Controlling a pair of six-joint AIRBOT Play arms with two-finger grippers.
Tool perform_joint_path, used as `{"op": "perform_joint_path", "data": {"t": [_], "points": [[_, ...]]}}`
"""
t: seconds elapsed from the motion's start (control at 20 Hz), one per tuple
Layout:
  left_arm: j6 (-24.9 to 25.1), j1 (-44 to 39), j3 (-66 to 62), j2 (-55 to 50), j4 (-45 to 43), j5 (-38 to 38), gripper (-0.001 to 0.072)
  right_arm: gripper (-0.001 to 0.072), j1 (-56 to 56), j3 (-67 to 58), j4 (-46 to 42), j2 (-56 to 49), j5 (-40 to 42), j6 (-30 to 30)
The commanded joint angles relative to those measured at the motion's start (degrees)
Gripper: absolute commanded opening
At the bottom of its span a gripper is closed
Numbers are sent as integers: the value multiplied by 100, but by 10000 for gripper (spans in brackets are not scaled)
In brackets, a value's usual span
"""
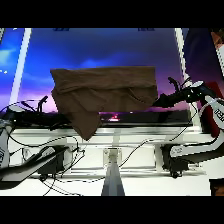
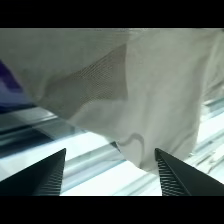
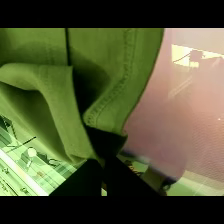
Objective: Fold the clothes and pants, and hang the long-sleeved shirts on hangers.
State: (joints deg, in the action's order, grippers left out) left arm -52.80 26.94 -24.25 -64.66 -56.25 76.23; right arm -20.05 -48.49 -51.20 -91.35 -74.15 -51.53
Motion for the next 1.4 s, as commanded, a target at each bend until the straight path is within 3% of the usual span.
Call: {"op": "perform_joint_path", "data": {"t": [0.0, 0.15, 0.25, 0.3, 0.4, 0.55, 0.8, 0.95, 1.2, 1.35], "points": [[-35, -562, 76, -11, 190, -472, 501, 13, -2, 2, 17, 4, -22, -4], [-35, -1255, 76, -245, 238, -697, 469, 13, -2, 2, 24, 4, -35, -50], [-28, -1473, 70, -426, 450, -706, 132, 13, -2, -22, 26, 4, -140, -76], [39, -1493, 37, -457, 463, -699, 19, 13, -2, -63, 26, 4, -225, -118], [573, -1462, -210, -448, 404, -570, 15, 13, -2, -210, 28, 7, -505, -190], [662, -1351, -1189, -442, 291, -240, 15, 13, 0, -476, 201, 157, -732, -199], [658, -1001, -3084, -444, 737, -575, 15, 13, 72, -673, 1902, 966, -98, -149], [658, -1014, -3274, -481, 1558, -1971, 15, 13, 610, -680, 2885, 1281, 1364, -382], [339, -1368, -3276, -1281, 1676, -3836, 15, 13, 2166, -782, 2885, 1158, 5027, -994], [313, -1408, -3279, -1816, 2645, -4465, 15, 13, 2564, -1023, 2852, 835, 6242, -994]]}}
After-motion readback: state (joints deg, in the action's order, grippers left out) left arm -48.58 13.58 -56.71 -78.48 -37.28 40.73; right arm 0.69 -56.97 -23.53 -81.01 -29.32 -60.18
